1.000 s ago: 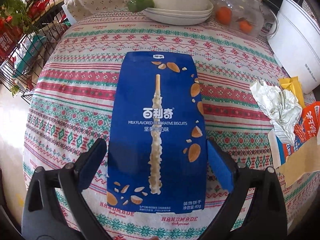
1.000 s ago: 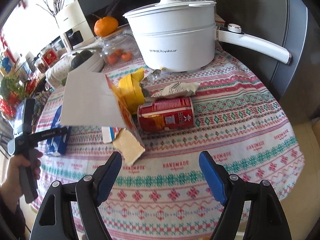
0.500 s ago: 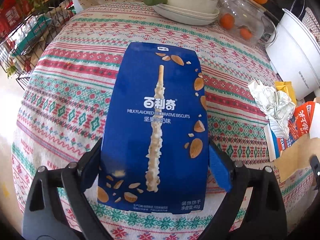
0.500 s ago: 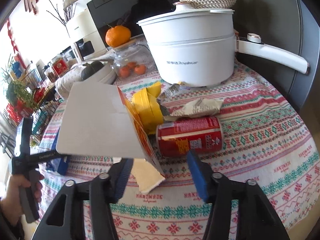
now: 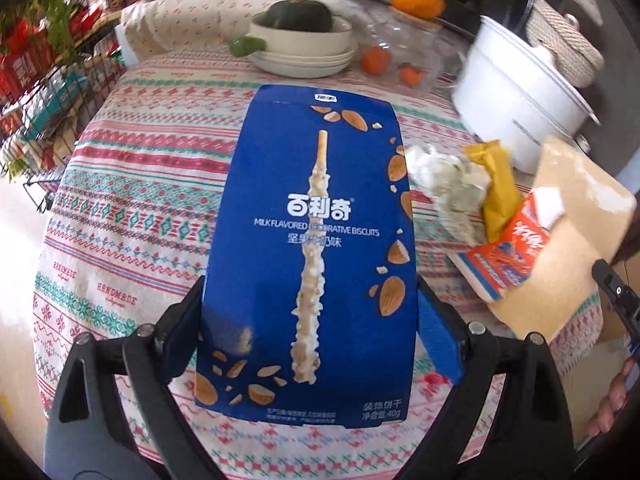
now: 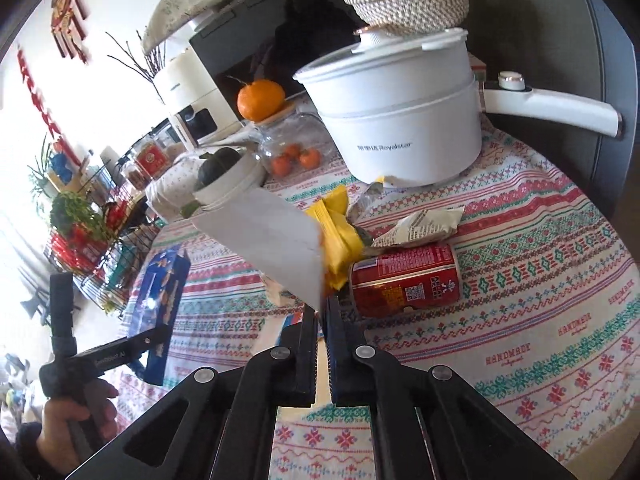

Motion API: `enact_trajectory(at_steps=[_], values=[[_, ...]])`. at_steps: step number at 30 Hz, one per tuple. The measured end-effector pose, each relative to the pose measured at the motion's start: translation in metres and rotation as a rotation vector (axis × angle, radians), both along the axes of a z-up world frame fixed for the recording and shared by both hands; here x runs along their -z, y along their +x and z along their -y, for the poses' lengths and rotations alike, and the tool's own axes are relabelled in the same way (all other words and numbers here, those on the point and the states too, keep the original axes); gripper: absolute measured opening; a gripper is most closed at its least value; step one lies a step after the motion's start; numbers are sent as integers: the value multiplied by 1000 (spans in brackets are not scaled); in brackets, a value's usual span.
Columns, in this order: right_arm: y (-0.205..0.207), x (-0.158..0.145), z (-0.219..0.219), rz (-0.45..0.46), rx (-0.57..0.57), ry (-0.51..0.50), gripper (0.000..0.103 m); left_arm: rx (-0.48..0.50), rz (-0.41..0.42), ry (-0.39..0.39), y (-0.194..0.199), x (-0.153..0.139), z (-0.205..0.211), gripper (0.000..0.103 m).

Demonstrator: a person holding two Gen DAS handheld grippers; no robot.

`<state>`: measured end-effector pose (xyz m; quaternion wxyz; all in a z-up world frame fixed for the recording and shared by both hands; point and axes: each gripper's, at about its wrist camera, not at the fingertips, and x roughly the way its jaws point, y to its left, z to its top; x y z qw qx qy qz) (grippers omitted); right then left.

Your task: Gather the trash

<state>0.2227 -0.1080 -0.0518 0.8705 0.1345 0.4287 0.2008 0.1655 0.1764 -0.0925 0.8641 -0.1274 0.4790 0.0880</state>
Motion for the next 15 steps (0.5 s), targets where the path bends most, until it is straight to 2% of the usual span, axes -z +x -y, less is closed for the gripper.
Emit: enact_trajectory(at_steps=[7,15], values=[[-27,-21,13,7,-45,-56,4,126,27,17,-24,-15,41,94],[-55,-15,45,-119,-38,-78,5,225,17,46,-46,-18,72,94]])
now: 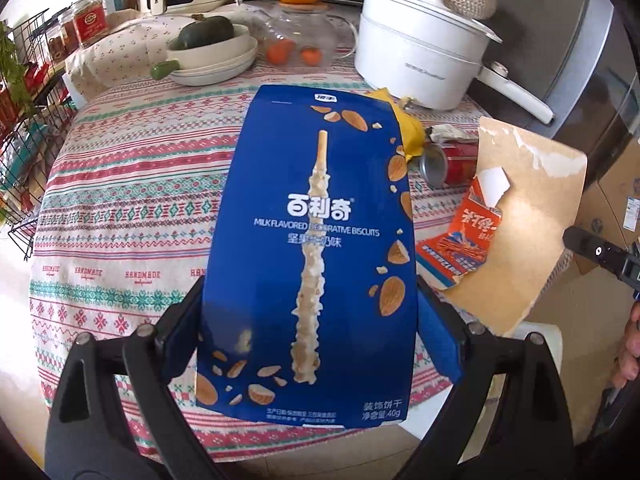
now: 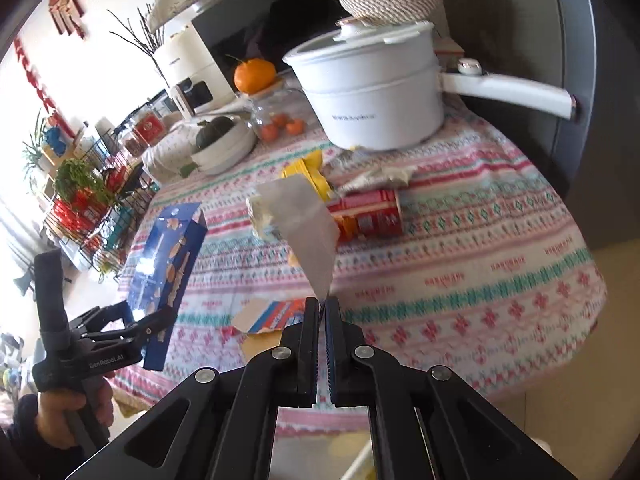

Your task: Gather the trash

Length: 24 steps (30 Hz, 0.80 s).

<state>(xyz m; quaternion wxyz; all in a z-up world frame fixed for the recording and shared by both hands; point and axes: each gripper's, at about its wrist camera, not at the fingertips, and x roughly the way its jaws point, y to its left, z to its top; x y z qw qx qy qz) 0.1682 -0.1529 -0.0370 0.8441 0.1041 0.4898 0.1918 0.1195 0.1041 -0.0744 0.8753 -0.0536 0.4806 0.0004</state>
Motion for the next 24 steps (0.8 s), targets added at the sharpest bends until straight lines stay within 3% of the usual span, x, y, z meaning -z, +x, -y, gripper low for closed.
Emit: enact_trajectory(at_steps=[2,4,6,8,17,21,24], values=[[-5,6,10,-35,2,21,6,7,0,4,-3,-1,4,94],[-9,14,23,-68,32,35,17,12,1,7,-4,-1,6,94],[-11,20,34,-84,69,31,59,19,6,15,-4,-1,9,94],[-12,22,46,-77,108,42,69,27,19,37,-3,-2,13,94],[-4,16,56,-57,115,-38,75,49,20,51,0,0,22,94],[3,29,58,-117,158,-46,75,63,28,59,-1,-1,27,94],[1,29,46,-141,123,-26,75,50,28,75,1,-1,24,94]])
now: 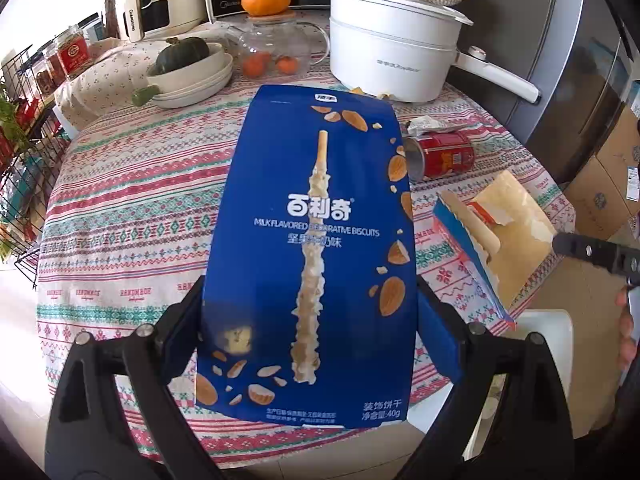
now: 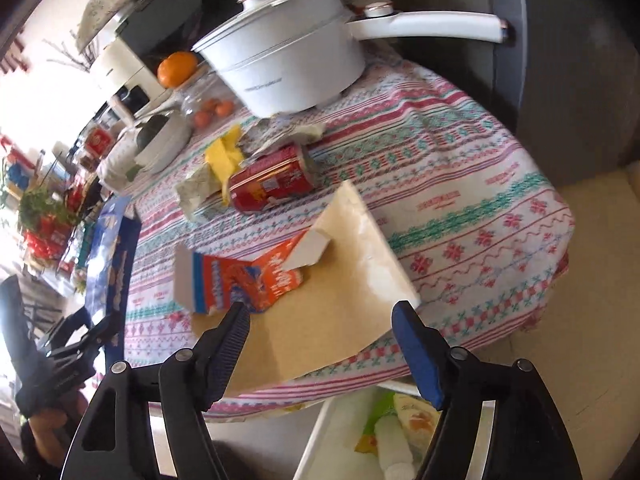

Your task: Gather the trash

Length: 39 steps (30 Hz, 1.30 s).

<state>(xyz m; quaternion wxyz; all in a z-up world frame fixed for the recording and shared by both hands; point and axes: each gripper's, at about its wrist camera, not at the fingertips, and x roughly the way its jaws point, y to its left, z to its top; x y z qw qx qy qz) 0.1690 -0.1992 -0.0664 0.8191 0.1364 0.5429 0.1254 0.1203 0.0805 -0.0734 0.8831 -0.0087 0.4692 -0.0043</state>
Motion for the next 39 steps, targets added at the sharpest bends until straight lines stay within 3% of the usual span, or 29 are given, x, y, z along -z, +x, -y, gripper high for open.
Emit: enact_trajectory(at_steps=[7,17,19,21,23,27,32,35,39], values=[[-11,-4,-62,32,-176,-100,75,-40,-24,-13,-1,3,-15,94],[11,9,-123,75,-229,-173,74,-56,-34,14,-14,5,-39,94],[16,12,-133,100,-243,-207,64,-58,-39,9,-16,6,-43,94],[21,16,-141,114,-261,-245,32,-47,-41,7,-18,6,-43,94],[23,21,-143,102,-269,-264,13,-28,-39,10,-19,6,-41,94],[19,11,-134,116,-241,-266,8,18,-26,12,-21,3,-35,94],[-6,-36,-107,227,-198,-228,6,93,-2,3,-25,-4,-18,94],[-25,-62,-83,274,-166,-191,5,160,6,4,-29,-7,-2,94],[-48,-86,-42,269,-93,-100,5,283,0,6,-40,-8,25,94]])
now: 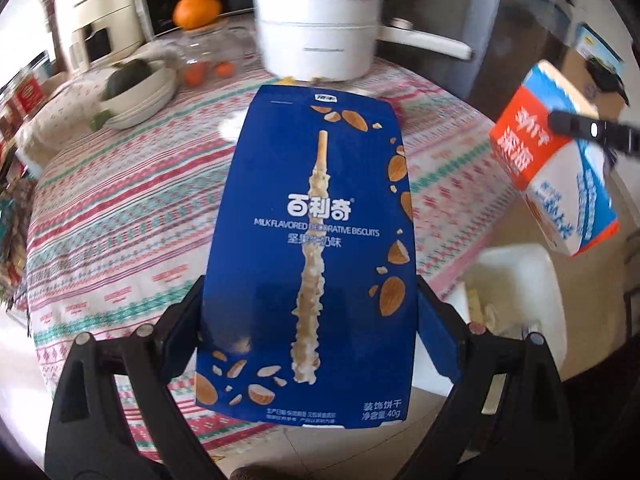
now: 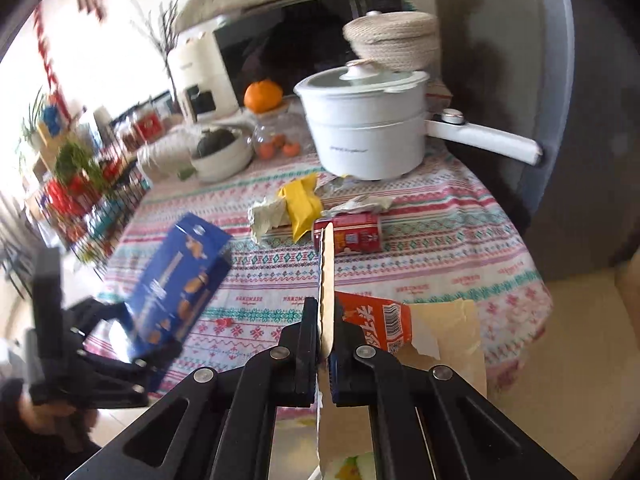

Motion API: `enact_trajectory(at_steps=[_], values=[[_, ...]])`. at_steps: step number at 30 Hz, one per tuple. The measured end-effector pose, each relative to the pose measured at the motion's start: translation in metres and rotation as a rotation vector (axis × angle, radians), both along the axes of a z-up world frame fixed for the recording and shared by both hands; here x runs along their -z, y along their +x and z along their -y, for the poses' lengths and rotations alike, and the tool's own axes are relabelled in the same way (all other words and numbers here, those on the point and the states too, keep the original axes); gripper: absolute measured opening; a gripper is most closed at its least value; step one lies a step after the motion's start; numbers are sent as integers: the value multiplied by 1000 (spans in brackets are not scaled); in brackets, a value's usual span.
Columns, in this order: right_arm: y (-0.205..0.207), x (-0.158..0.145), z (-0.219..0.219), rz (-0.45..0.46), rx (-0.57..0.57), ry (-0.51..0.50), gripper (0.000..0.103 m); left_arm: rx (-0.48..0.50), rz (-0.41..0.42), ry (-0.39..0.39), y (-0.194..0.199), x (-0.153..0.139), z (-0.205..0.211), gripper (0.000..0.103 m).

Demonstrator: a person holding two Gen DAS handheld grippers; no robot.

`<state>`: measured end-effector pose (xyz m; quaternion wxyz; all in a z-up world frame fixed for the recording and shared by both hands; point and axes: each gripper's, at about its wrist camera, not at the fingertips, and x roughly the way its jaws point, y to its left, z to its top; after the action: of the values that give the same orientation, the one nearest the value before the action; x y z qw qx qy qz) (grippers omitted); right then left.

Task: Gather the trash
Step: 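Carry the blue box with the left tool while the right tool carries the paper bag into the bin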

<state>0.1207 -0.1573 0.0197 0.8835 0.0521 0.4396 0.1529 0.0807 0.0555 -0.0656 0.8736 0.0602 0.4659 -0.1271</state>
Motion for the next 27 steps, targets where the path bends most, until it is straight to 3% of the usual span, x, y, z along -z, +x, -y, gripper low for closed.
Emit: enact_trajectory(at_steps=[4,8,15,21,27], values=[[-21,-15,39,-24,44,68,5,152,4,10,-17,1,34,94],[-48,-20,71,-26,75,65,5,328,1,29,-39,5,74,94],[-80,4,113,-104,138,53,5,581,-93,92,-73,31,140,94],[-93,26,130,-165,170,45,5,631,-197,149,-79,64,173,94],[-95,41,136,-213,173,48,5,623,-213,149,-77,73,182,95]])
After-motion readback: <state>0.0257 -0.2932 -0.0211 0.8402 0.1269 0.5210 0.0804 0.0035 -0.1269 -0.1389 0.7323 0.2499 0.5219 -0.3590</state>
